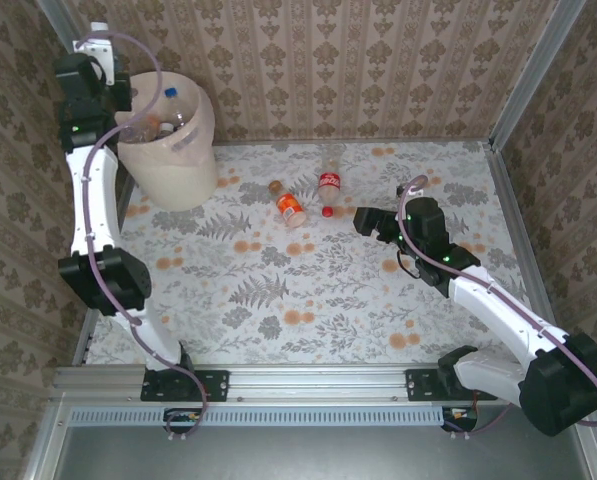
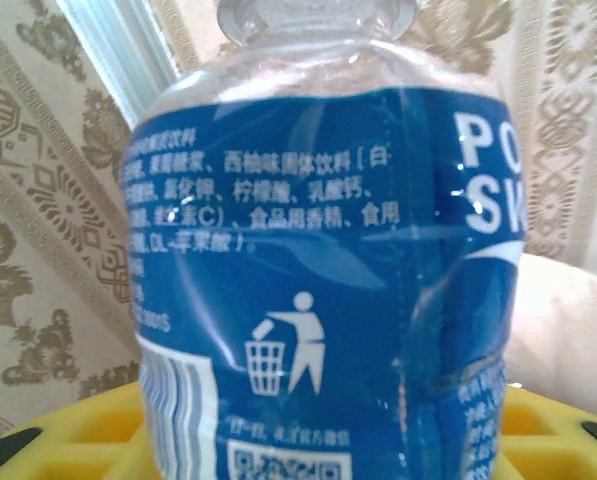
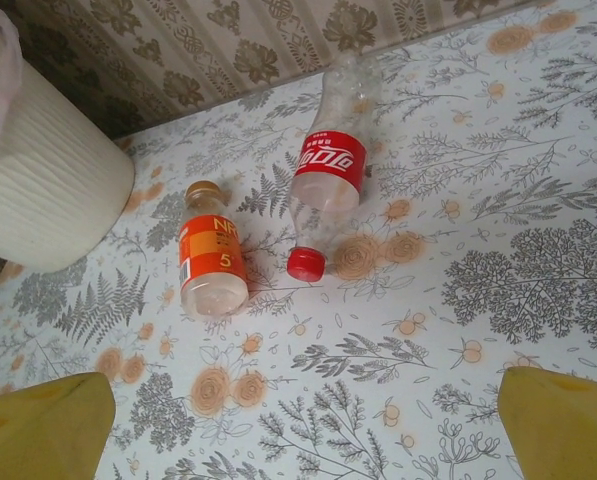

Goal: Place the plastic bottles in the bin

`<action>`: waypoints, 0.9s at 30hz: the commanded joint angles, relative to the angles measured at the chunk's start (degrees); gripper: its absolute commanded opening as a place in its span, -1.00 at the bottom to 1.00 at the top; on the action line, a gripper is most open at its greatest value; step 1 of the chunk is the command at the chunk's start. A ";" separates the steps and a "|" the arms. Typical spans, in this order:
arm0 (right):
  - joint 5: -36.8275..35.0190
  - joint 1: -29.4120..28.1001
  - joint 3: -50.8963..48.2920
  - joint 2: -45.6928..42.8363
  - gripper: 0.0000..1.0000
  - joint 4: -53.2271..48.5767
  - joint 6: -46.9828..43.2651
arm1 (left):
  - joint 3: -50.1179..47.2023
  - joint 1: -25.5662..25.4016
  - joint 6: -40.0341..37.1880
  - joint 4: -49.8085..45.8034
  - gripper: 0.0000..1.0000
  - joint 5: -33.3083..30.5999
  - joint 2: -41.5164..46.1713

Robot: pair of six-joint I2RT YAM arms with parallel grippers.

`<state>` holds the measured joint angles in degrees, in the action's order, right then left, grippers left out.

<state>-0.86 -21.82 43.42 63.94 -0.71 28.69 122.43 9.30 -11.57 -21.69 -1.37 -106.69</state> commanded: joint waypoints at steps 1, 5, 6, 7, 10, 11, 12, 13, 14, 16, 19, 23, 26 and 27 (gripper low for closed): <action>-1.37 -0.24 0.61 -0.75 0.99 -1.51 -1.09 | 6.52 1.96 -2.75 -4.59 0.03 4.77 -4.44; -1.62 -0.24 1.19 -0.40 0.99 -2.24 -1.27 | 16.05 2.34 -4.23 -10.56 0.07 7.14 -10.72; -1.61 -0.24 1.35 -0.29 0.99 -2.35 -1.26 | 16.99 2.31 -4.33 -10.83 0.08 6.56 -11.63; -1.66 -0.24 1.46 -0.15 0.99 -2.29 -1.18 | 17.33 2.37 -4.29 -10.62 0.09 5.97 -12.31; -1.68 -0.24 1.58 0.28 1.00 -1.84 -0.66 | 17.78 2.83 -3.82 -9.95 0.12 5.28 -13.86; -1.69 -0.22 1.60 0.38 0.99 -1.69 -0.57 | 18.18 2.92 -3.72 -10.08 0.13 5.42 -14.57; -1.65 -0.24 1.58 0.60 0.99 -1.70 -0.56 | 18.78 2.92 -3.72 -10.25 0.20 5.09 -15.14; -1.59 -0.25 1.63 0.72 0.99 -1.83 -0.56 | 19.65 2.92 -3.43 -10.58 0.34 3.99 -15.82; -1.58 -0.26 1.73 0.88 0.99 -2.05 -0.56 | 21.12 2.84 -2.41 -11.31 0.52 2.29 -16.36; -1.65 -0.24 1.76 1.05 0.99 -2.19 -0.65 | 24.41 2.43 -1.12 -13.40 0.67 0.16 -16.78; -1.86 -0.25 1.50 1.34 1.00 -1.84 -0.54 | 25.84 1.39 -0.78 -14.38 0.88 -0.60 -15.31; -1.49 -0.24 1.08 1.54 0.99 -1.08 0.29 | 25.17 0.99 1.65 -15.55 0.98 0.87 -13.16; -1.32 -0.24 0.77 1.30 0.99 -1.10 0.50 | 23.82 0.82 4.05 -15.75 1.00 1.84 -11.91; -1.33 -0.24 0.72 1.12 0.99 -1.30 0.42 | 23.30 0.76 4.57 -15.75 0.99 2.17 -11.56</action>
<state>-1.30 -21.82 43.46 65.01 -1.98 28.67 145.86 10.15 -10.35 -36.05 -0.16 -121.45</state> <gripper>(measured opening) 0.997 0.997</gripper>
